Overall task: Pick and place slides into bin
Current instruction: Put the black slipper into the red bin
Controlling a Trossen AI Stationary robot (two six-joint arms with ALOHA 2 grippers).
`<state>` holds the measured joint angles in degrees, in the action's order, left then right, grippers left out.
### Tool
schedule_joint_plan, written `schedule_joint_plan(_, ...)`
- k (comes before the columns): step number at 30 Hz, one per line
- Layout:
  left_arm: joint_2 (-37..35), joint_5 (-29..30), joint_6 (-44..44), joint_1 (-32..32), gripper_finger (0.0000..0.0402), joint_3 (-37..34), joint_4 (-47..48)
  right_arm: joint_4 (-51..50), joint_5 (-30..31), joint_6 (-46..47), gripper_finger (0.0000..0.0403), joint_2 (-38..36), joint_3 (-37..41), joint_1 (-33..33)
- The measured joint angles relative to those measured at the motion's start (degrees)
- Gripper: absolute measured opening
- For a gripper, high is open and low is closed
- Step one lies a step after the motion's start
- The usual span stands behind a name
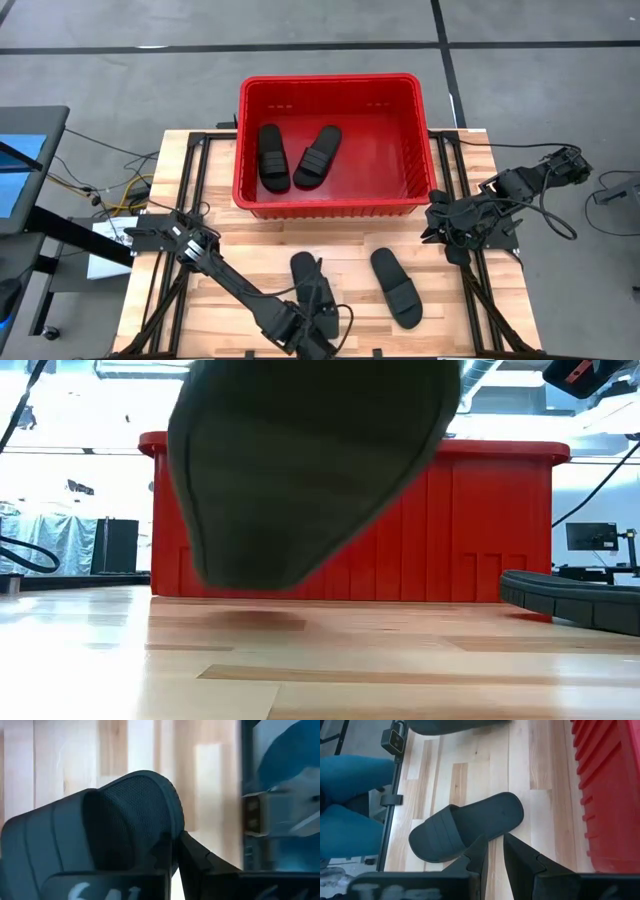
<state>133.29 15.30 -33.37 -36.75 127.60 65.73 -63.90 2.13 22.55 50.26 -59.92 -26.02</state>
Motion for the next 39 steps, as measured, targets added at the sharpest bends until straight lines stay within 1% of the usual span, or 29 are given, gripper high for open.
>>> schedule_joint_plan(6, -0.17, 0.6, 1.92, -1.34, 0.0, 7.43, 0.85, -0.09, 0.01, 0.02, 0.0052, 0.02, 0.0, 0.0)
schedule_joint_plan(8, -1.35, 1.21, 3.03, -1.73, 0.0, 6.92, -0.34, -0.27, 0.0, 0.02, 0.0052, 0.0, 0.0, 0.0)
schedule_joint_plan(13, -2.53, 3.3, 5.26, -2.27, 0.0, 7.29, 3.25, -0.54, 0.01, 0.02, 0.0052, 0.0, 0.0, 0.0)
schedule_joint_plan(19, -3.38, 8.49, 10.83, -1.62, 0.0, 7.32, 6.01, -1.78, 0.01, 0.32, 0.0052, -0.02, 0.0, 0.0)
schedule_joint_plan(26, -5.89, 16.7, 22.05, 1.62, 0.0, 7.32, 5.64, -2.56, 0.04, 1.03, 0.0052, -0.02, 0.0, 0.0)
schedule_joint_plan(30, -8.82, 18.78, 29.25, 3.0, 0.0, 7.34, 2.11, -2.54, 0.04, 1.03, 0.0052, -0.02, 0.0, 0.0)
schedule_joint_plan(36, -13.05, 24.28, 41.69, 4.58, 0.0, 7.36, -2.69, -2.54, 0.04, 1.03, 0.0052, -0.02, 0.0, 0.0)
schedule_joint_plan(39, -15.1, 25.86, 47.42, 6.13, 0.0, 7.39, -5.88, -2.54, 0.04, 1.01, 0.0052, -0.02, 0.0, 0.0)
